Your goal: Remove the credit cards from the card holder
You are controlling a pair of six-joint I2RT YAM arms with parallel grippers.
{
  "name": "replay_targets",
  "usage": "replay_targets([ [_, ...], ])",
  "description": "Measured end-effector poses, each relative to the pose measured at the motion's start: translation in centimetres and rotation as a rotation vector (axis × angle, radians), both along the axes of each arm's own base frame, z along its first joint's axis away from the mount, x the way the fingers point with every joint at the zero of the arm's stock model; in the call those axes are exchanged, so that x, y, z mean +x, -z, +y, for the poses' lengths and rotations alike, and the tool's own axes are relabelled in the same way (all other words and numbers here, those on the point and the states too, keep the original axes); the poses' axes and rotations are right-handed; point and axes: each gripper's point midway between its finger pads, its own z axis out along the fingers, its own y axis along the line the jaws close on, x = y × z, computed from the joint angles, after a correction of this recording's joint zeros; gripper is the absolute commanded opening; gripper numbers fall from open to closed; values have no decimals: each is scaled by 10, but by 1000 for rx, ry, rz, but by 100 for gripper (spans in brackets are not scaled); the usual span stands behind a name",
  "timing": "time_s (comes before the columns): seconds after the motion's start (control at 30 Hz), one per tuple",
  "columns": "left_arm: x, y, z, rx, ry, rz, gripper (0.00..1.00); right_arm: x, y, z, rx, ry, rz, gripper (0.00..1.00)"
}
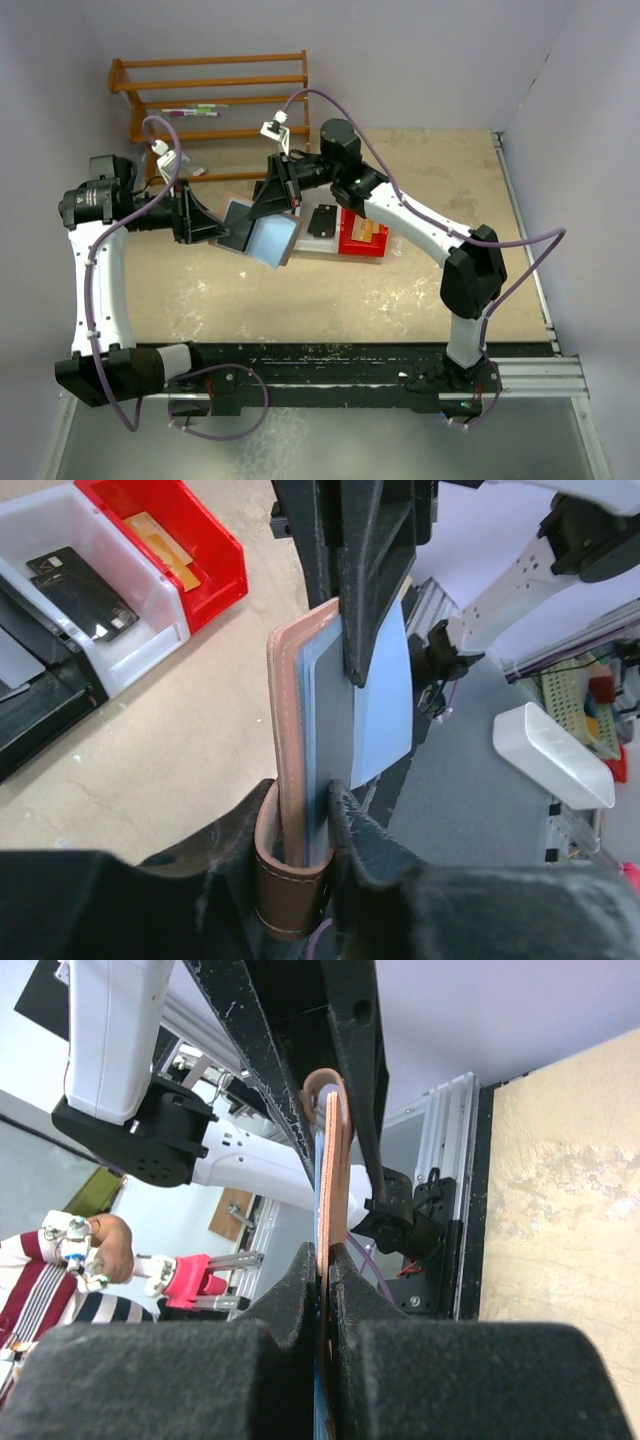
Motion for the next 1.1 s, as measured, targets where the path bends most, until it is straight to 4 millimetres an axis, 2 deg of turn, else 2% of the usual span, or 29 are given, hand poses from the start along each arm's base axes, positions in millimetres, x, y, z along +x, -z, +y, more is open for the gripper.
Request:
replay_targets([
  [0.07, -1, -2, -2, -23, 9, -1, 18, 1, 1, 0, -3, 2, 1, 0],
  [0.17, -4, -3, -6, -78, 27, 11, 18, 2, 2, -2, -6, 4, 3, 0],
  [0.2, -5, -4, -7, -92, 32, 15, 14, 2, 2, -2, -6, 2, 3, 2],
  [0.23, -5, -5, -7, -106, 36, 19, 4, 2, 2, -2, -6, 1, 4, 11],
  [0.27, -6, -5, -8, -120, 39, 24, 0, 2, 2, -3, -6, -1, 3, 15],
  [0.33, -7, -7, -9, -148, 44, 39, 0, 2, 0, -3, -4, -3, 0, 18],
  [0.37, -6, -7, -9, -156, 46, 44, 0, 2, -1, -3, -2, -3, -2, 25],
  [0.47, -3, -6, -8, -170, 44, 60, 0, 4, -9, -3, 12, 6, -19, 60],
  [0.5, -1, -5, -7, -169, 37, 66, 0, 6, -11, -2, 16, 16, -26, 68],
  [0.6, 8, 4, 2, -126, -21, 96, 0, 26, -17, -1, 13, 111, -53, 88],
  [0.63, 14, 9, 7, -98, -52, 99, 0, 36, -19, -3, 11, 159, -64, 96],
  [0.67, 19, 13, 12, -71, -89, 108, 0, 49, -19, -6, 2, 216, -67, 100],
  [0.73, 29, 22, 25, -16, -166, 112, 0, 77, -18, -18, -26, 352, -76, 100],
  [0.87, 47, 31, 47, 53, -299, 117, 0, 116, -22, -51, -79, 599, -110, 100],
  [0.97, 56, 34, 55, 76, -358, 131, 0, 120, -34, -65, -88, 712, -154, 100],
  [1.1, 63, 35, 63, 85, -411, 140, 0, 100, -53, -70, -75, 789, -210, 96],
])
